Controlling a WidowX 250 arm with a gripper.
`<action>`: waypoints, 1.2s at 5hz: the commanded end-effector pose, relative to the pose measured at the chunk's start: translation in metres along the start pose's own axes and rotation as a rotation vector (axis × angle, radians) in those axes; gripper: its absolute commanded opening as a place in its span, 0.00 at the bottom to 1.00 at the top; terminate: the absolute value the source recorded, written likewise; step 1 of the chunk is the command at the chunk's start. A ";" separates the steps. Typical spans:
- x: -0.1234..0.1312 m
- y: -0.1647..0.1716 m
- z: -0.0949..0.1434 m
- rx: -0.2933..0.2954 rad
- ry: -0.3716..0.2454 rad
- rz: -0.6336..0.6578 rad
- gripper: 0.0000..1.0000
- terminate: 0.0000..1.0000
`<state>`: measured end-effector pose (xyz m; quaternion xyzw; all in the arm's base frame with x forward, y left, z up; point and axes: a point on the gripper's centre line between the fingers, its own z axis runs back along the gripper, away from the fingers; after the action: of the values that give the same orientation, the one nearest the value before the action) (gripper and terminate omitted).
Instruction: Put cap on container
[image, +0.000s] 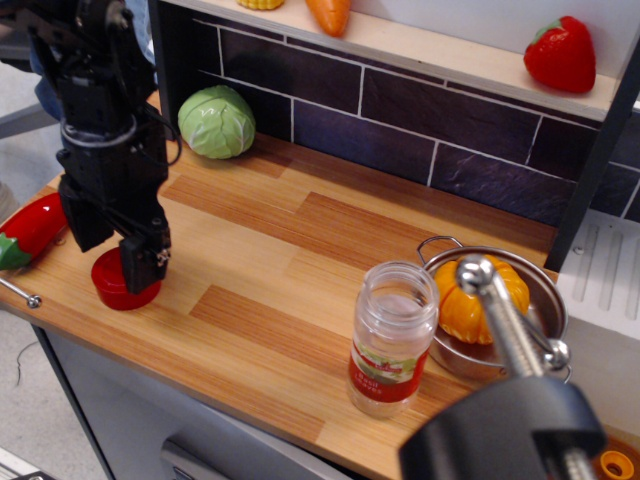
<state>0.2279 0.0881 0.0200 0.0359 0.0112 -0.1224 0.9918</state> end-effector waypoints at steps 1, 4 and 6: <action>0.006 -0.001 -0.014 0.047 -0.043 0.013 1.00 0.00; 0.014 -0.023 0.028 -0.050 -0.048 0.058 0.00 0.00; 0.027 -0.093 0.085 -0.172 -0.003 0.203 0.00 0.00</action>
<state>0.2226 -0.0248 0.0874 -0.0561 0.0447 -0.0116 0.9974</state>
